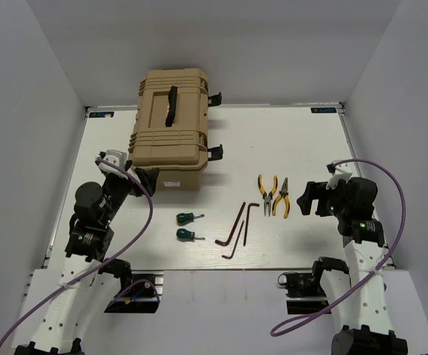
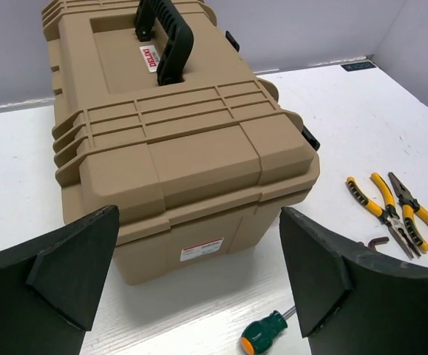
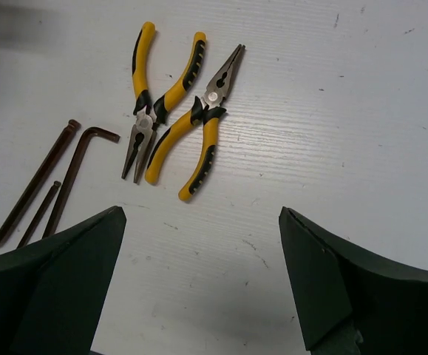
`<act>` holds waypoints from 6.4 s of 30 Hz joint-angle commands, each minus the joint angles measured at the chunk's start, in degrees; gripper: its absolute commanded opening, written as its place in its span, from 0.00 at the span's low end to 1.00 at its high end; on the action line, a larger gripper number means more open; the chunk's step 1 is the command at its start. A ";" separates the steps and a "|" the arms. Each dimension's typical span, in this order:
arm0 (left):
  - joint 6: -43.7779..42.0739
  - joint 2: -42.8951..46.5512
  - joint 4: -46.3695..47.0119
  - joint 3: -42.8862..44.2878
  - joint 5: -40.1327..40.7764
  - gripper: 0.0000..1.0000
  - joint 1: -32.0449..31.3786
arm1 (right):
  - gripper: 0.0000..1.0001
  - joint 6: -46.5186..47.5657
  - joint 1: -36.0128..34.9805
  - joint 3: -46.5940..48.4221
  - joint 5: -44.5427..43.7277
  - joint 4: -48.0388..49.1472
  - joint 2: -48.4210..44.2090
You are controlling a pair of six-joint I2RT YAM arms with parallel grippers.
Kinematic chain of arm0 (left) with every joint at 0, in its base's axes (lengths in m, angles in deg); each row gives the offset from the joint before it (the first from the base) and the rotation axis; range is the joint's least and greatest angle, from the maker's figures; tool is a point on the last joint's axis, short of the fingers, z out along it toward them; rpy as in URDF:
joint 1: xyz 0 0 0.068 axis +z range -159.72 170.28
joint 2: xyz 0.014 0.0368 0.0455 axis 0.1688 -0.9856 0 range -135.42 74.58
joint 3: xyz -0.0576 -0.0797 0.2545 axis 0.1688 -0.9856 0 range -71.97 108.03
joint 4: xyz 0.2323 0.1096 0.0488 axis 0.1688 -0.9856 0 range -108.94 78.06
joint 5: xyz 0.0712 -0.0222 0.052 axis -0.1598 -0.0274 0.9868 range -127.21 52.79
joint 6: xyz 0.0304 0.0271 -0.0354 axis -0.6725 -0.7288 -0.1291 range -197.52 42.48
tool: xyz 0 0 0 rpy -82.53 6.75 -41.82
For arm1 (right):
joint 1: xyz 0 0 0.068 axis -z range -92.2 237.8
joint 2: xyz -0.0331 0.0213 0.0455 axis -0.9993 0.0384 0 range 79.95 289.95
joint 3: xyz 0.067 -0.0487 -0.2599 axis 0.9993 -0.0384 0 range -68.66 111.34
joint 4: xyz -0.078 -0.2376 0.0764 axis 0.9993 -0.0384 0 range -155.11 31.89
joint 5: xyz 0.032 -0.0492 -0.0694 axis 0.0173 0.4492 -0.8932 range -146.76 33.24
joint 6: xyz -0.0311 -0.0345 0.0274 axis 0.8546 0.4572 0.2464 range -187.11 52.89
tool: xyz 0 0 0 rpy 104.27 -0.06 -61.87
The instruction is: Sort the tools into containers
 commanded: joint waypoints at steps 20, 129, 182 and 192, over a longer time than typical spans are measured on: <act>1.31 -24.24 2.91 19.69 -14.20 0.00 0.25 | 0.53 7.99 0.16 -1.52 6.26 -0.20 -4.37; 14.23 -65.41 -22.05 73.50 3.98 0.00 11.50 | 0.78 -27.42 -30.51 58.06 26.83 23.19 76.73; 14.76 -62.16 -25.47 75.26 5.04 0.00 19.23 | 0.00 -28.39 -30.69 48.85 14.18 23.97 72.28; 15.90 -61.55 -25.47 72.98 3.19 0.00 23.19 | 0.00 -29.97 -25.77 44.37 16.02 27.39 70.17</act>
